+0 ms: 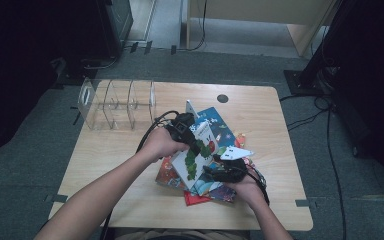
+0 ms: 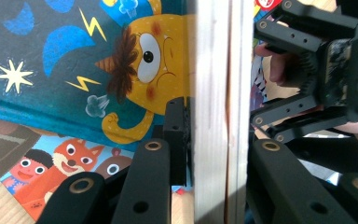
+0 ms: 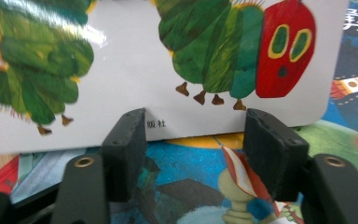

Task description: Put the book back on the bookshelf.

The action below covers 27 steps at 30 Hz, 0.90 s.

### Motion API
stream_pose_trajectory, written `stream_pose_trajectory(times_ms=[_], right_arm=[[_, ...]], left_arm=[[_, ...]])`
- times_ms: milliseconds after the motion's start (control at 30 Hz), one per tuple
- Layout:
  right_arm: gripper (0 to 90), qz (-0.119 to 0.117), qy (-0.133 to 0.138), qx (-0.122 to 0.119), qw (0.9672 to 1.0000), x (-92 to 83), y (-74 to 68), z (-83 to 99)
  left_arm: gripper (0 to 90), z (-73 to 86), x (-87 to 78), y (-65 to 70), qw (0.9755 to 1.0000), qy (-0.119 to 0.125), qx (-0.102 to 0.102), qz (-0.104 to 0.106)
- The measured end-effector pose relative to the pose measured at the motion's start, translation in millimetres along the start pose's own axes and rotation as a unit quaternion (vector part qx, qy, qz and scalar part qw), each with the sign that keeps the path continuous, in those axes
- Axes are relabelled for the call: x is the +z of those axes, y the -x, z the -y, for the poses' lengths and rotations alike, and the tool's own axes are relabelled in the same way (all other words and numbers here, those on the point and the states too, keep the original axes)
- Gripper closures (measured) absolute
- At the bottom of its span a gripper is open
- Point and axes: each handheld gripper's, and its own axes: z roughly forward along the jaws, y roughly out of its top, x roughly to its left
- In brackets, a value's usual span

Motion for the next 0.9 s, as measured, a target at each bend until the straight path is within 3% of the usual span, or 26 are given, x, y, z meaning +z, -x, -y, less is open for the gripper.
stream_pose_trajectory(times_ms=[33,233,600,900], right_arm=[[36.4,0.001,-0.003,-0.013,0.9999,1.3,-2.2,0.4],[34.2,0.002,-0.007,-0.041,0.9991,2.4,-4.4,0.9],[29.3,0.005,-0.001,-0.04,0.9992,3.6,-2.6,1.9],[20.1,0.014,0.009,-0.033,0.9993,5.7,-1.4,4.3]], left_arm=[[76.7,-0.1,-0.7,-1.1,1.0,-0.004,0.002,0.001],[76.9,0.6,-2.8,-4.3,0.9999,-0.01,0.004,0.005],[76.8,3.9,-14.6,-10.8,0.9997,0.009,-0.002,0.024],[76.7,9.0,-24.9,-17.9,0.9995,0.022,-0.007,0.021]])
